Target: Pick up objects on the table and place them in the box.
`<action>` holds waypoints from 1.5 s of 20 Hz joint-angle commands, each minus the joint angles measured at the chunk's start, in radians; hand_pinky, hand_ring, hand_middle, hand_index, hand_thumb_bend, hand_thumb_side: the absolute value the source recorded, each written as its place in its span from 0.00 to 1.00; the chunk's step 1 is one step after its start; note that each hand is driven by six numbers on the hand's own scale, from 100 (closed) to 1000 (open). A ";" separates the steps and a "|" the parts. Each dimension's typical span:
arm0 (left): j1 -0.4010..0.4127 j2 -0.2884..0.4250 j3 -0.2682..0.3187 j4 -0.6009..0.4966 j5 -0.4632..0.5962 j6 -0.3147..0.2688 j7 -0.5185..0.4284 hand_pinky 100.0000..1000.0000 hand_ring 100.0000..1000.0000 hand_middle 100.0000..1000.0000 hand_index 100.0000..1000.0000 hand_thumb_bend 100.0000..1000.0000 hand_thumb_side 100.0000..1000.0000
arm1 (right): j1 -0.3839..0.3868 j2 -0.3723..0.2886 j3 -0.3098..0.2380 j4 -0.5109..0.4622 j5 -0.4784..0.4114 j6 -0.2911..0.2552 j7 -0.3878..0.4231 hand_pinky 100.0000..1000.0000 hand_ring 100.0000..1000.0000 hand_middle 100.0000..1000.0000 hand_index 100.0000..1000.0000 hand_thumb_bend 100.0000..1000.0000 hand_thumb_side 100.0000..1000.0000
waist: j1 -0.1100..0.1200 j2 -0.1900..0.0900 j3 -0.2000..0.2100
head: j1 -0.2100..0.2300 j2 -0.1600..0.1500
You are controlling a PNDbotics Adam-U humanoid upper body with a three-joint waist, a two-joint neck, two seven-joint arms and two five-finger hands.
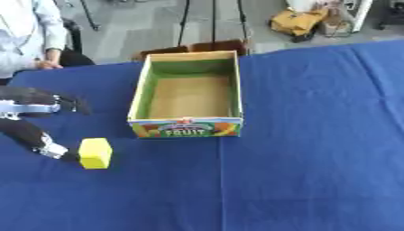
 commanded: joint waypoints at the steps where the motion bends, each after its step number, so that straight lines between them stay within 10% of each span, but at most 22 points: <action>1: -0.033 -0.005 -0.014 0.045 -0.014 -0.029 -0.012 0.82 0.99 0.99 1.00 0.64 0.74 | -0.015 -0.017 -0.001 -0.018 -0.009 -0.002 0.007 0.64 0.74 0.60 0.77 0.13 1.00 | 0.013 0.002 -0.004 | 0.009 -0.005; 16: -0.046 -0.061 -0.055 0.164 -0.092 -0.031 -0.012 0.75 0.92 0.96 1.00 0.56 0.61 | -0.020 -0.013 -0.005 -0.018 -0.018 -0.003 0.016 0.64 0.74 0.59 0.77 0.14 1.00 | 0.013 0.017 -0.012 | 0.022 -0.015; 30: -0.031 -0.054 -0.034 0.163 -0.183 -0.013 -0.012 0.71 0.88 0.87 1.00 0.50 0.70 | -0.021 -0.010 -0.008 -0.018 -0.021 -0.004 0.021 0.64 0.74 0.58 0.76 0.15 1.00 | 0.010 0.027 -0.008 | 0.027 -0.020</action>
